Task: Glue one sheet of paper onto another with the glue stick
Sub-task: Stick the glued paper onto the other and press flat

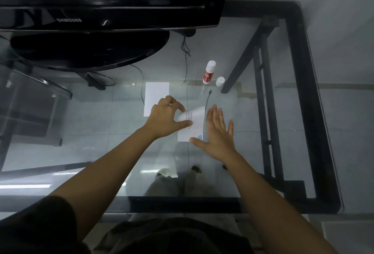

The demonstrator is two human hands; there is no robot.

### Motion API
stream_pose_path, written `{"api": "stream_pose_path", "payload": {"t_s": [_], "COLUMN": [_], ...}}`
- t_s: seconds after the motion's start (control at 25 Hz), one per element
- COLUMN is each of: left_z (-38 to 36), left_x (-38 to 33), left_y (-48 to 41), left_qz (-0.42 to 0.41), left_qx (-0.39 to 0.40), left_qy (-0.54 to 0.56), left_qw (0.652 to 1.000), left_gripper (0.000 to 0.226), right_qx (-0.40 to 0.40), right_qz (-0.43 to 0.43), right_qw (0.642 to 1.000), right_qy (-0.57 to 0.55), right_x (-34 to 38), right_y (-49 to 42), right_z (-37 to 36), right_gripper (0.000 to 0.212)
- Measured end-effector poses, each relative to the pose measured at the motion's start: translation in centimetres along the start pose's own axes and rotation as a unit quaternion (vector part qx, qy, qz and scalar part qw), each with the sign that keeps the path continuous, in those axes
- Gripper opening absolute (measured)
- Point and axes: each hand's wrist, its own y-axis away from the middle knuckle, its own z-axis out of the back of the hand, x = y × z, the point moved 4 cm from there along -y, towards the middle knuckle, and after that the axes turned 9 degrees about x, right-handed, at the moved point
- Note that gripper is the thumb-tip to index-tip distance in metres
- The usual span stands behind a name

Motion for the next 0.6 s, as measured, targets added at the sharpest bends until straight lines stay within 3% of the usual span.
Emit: {"api": "stream_pose_path", "payload": {"t_s": [0.2, 0.32, 0.44, 0.52, 0.6], "left_z": [-0.7, -0.7, 0.2, 0.9, 1.6], "left_x": [-0.9, -1.1, -1.2, -1.3, -1.4], "left_y": [0.7, 1.7, 1.9, 1.7, 1.3], "left_qz": [0.003, 0.035, 0.044, 0.038, 0.032], "left_qx": [0.05, 0.044, 0.021, 0.01, 0.002], "left_qy": [0.211, 0.371, 0.448, 0.458, 0.461], "left_qw": [0.976, 0.927, 0.893, 0.888, 0.887], "left_gripper": [0.032, 0.037, 0.048, 0.053, 0.053], "right_qx": [-0.019, -0.026, -0.04, -0.055, -0.068], "right_qz": [0.006, 0.004, 0.007, 0.032, 0.033], "right_qw": [1.0, 1.0, 0.998, 0.983, 0.935], "right_qy": [-0.011, -0.018, -0.051, -0.17, -0.346], "right_x": [0.0, -0.2, 0.2, 1.0, 1.8], "right_y": [-0.1, -0.1, 0.0, 0.4, 0.9], "right_z": [0.0, -0.1, 0.6, 1.4, 2.1], "right_gripper": [0.109, 0.109, 0.097, 0.074, 0.046]}}
